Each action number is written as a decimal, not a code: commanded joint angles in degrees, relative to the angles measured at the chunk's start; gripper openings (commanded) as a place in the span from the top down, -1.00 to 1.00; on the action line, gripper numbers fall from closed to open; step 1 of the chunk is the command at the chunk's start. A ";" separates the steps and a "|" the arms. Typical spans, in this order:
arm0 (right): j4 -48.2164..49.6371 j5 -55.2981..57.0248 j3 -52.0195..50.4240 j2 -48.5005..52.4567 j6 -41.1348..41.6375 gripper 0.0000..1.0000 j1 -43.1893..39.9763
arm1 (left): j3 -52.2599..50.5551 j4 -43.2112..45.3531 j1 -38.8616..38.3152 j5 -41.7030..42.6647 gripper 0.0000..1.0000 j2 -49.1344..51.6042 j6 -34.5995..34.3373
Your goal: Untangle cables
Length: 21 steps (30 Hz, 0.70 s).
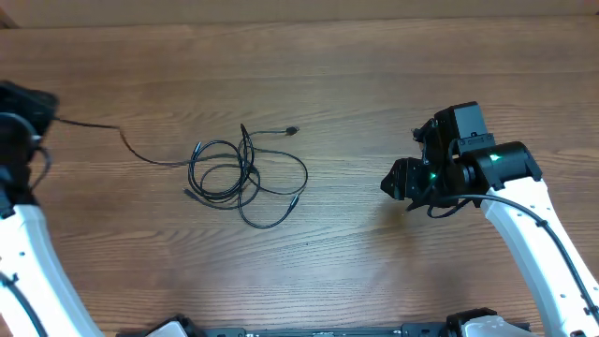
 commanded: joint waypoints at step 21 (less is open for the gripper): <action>0.31 0.57 0.57 0.00 -0.20 -0.19 -0.26 | 0.83 -4.24 -21.11 -14.05 0.82 22.36 14.16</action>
